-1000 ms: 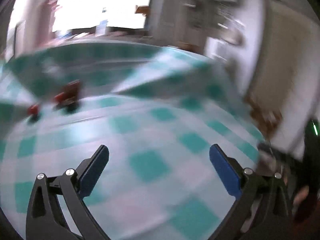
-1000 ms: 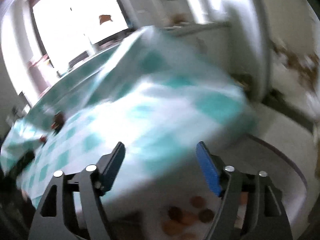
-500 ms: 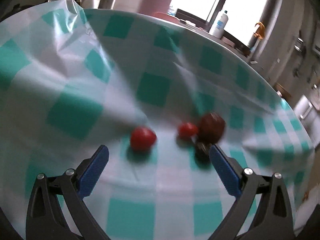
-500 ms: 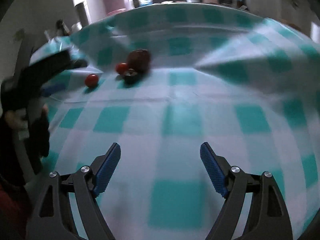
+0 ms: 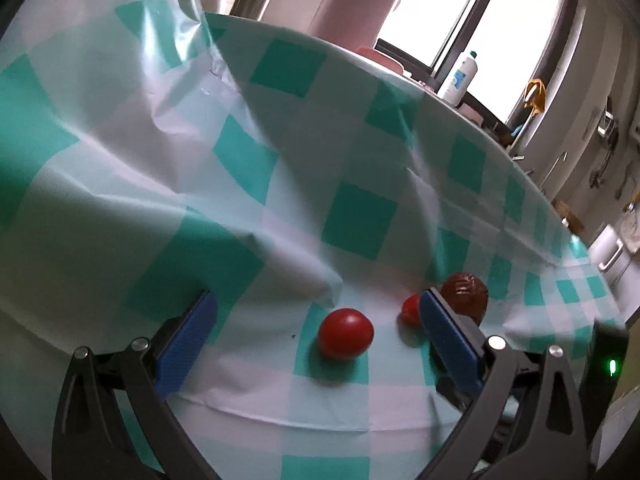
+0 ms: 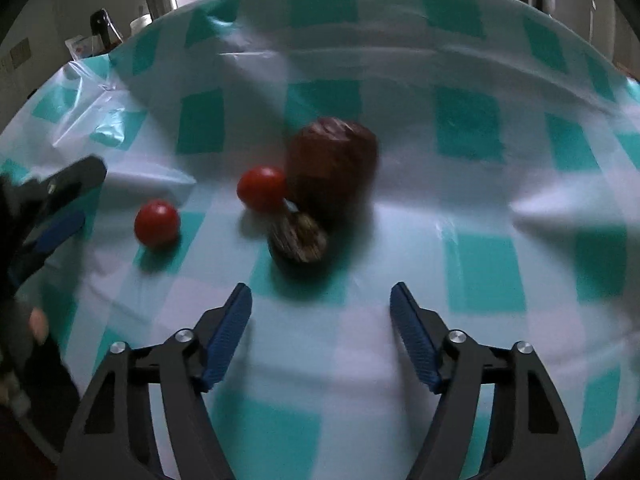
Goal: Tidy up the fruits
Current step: 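Grasp the dark wrinkled fruit with the right gripper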
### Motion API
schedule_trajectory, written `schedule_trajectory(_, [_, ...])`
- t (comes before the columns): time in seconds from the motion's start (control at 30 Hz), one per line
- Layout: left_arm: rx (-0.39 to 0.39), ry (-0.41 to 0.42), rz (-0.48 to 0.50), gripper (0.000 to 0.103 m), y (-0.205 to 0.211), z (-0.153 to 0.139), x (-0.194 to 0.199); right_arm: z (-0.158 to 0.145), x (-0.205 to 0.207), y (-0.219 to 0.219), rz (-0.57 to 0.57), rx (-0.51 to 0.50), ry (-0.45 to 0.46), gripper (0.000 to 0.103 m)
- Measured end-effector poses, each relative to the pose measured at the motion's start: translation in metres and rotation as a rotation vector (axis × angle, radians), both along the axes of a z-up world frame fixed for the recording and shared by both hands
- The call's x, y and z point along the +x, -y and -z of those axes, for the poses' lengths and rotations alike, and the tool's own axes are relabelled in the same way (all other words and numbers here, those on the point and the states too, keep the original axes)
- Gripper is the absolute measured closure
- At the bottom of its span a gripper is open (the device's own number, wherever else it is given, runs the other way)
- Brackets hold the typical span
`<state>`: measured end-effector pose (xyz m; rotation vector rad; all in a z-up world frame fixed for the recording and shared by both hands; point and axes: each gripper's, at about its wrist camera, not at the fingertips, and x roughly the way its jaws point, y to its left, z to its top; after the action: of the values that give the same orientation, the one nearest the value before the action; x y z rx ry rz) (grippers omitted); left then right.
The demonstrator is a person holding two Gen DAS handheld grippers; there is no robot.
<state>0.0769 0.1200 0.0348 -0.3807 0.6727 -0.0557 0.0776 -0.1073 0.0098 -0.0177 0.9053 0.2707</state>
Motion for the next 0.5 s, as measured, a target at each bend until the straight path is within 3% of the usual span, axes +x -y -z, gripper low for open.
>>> schedule_trajectory(0.13, [0.095, -0.012, 0.017, 0.002, 0.014, 0.001, -0.001, 0.000, 0.016, -0.014, 0.002, -0.042, 0.013, 0.046])
schedule_trajectory(0.27, [0.084, -0.025, 0.023, 0.002, 0.014, 0.002, 0.000, 0.000, 0.012, -0.008, 0.013, -0.080, 0.031, 0.065])
schedule_trajectory(0.33, [0.081, -0.039, 0.029, 0.002, 0.014, 0.004, 0.001, -0.001, 0.008, 0.001, 0.036, -0.084, 0.034, 0.065])
schedule_trajectory(0.5, [0.132, -0.058, 0.051, 0.002, 0.025, 0.008, 0.004, -0.004, -0.002, 0.051, 0.145, 0.072, 0.043, 0.065])
